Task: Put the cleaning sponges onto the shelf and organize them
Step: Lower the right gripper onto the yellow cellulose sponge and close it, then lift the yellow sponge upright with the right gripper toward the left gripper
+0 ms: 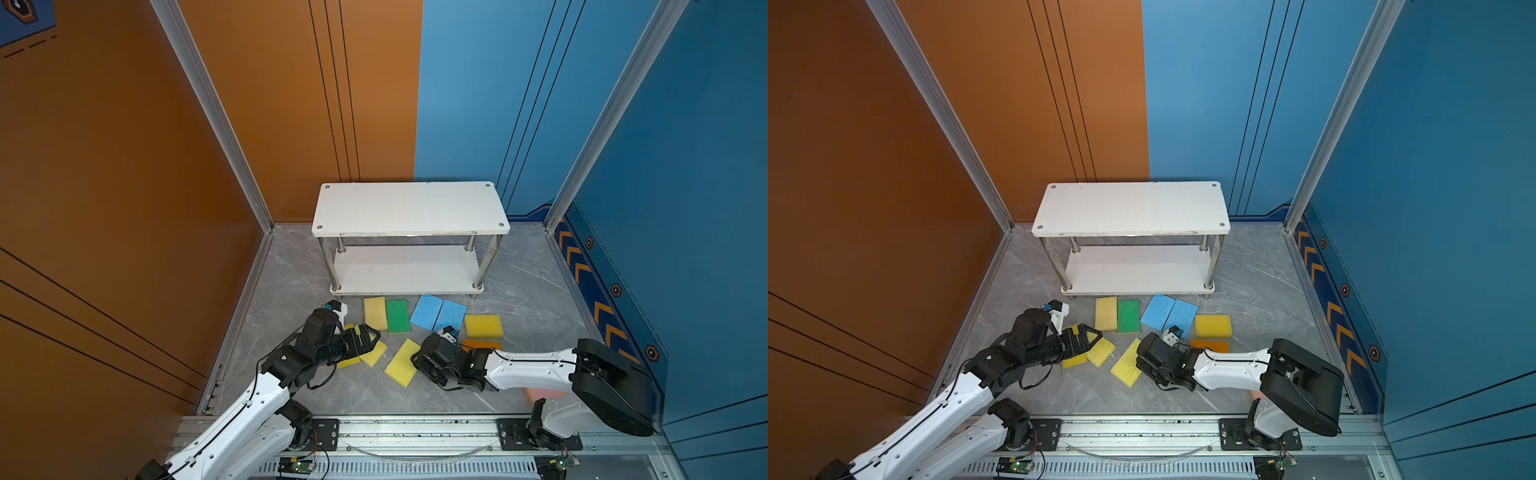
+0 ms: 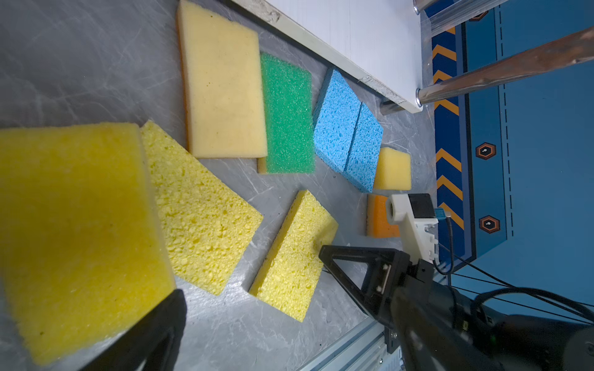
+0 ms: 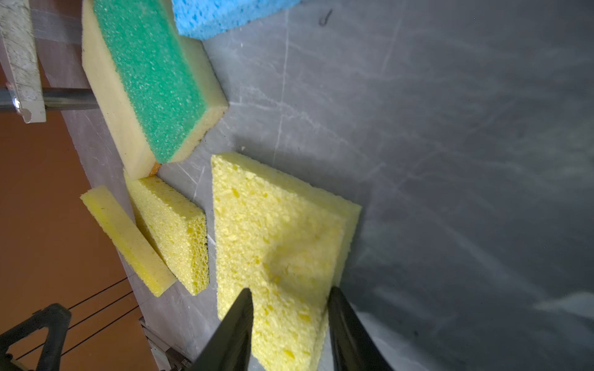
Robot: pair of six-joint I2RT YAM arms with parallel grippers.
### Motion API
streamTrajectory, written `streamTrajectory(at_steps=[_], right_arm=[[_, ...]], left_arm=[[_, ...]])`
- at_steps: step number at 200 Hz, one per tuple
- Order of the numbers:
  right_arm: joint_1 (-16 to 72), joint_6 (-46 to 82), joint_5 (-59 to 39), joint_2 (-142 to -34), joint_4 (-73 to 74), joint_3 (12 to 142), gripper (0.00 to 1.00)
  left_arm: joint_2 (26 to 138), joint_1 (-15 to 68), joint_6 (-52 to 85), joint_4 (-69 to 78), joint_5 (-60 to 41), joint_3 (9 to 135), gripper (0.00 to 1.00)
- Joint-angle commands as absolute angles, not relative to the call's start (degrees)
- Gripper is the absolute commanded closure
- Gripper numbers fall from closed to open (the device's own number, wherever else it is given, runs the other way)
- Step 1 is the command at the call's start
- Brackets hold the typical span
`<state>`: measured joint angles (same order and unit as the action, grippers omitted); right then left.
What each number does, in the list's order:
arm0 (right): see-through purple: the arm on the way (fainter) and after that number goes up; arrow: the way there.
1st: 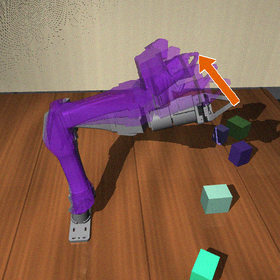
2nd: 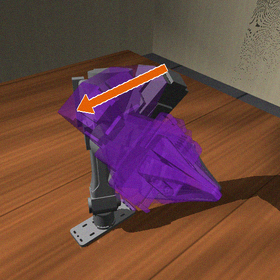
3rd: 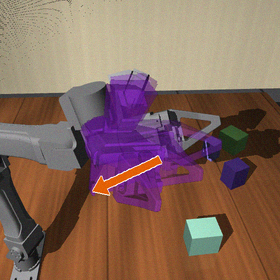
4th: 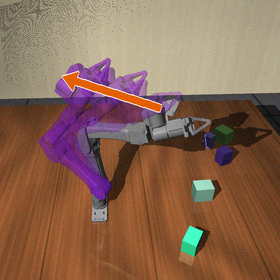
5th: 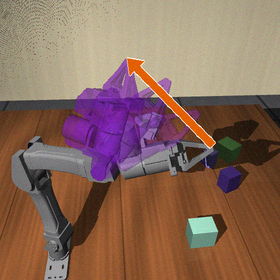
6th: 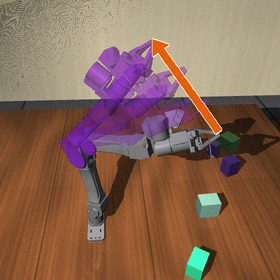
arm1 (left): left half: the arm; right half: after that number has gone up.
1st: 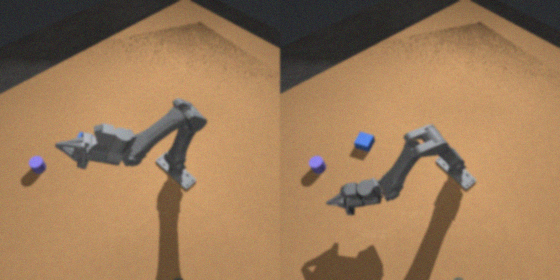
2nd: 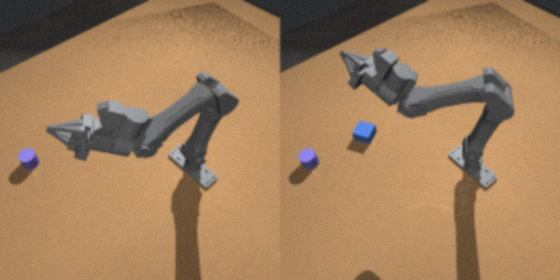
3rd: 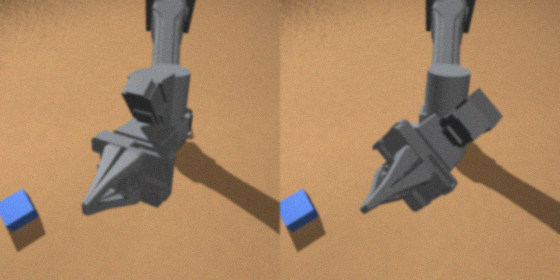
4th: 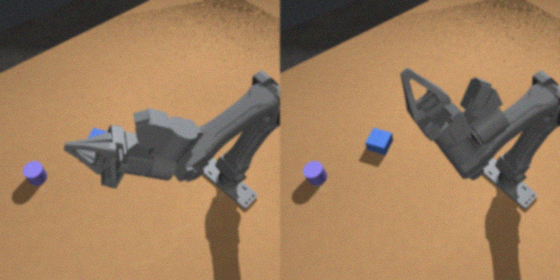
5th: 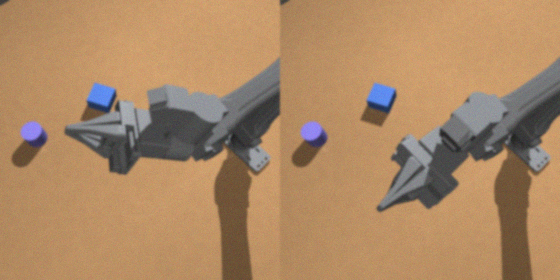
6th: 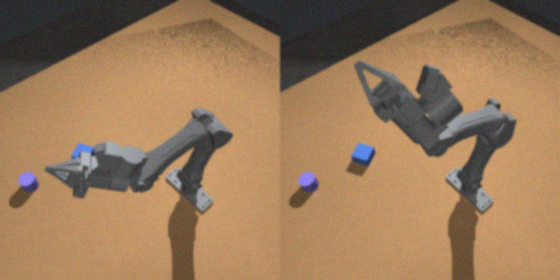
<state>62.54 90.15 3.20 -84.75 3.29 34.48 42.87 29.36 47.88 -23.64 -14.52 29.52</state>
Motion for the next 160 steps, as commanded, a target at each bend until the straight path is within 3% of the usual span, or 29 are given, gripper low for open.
streamTrajectory(at_steps=[1, 58, 113, 160], right_arm=[[62.8, 90.5, 2.9, -86.4, 3.0, 34.3, 0.67], [62.0, 90.3, 1.6, -88.6, 3.5, 34.4, 0.76], [61.8, 88.1, 1.3, -88.2, 1.2, 36.2, 1.0], [60.4, 76.7, 5.0, -80.7, -12.0, 41.6, 1.0]], left_arm=[[42.0, 29.1, 48.0, -24.3, -13.6, 28.4, 0.0], [41.0, 28.3, 48.3, -24.3, -13.9, 26.9, 0.0], [40.5, 27.4, 48.2, -24.4, -14.9, 26.8, 0.0], [41.0, 25.9, 46.7, -24.6, -18.0, 28.9, 0.0]])
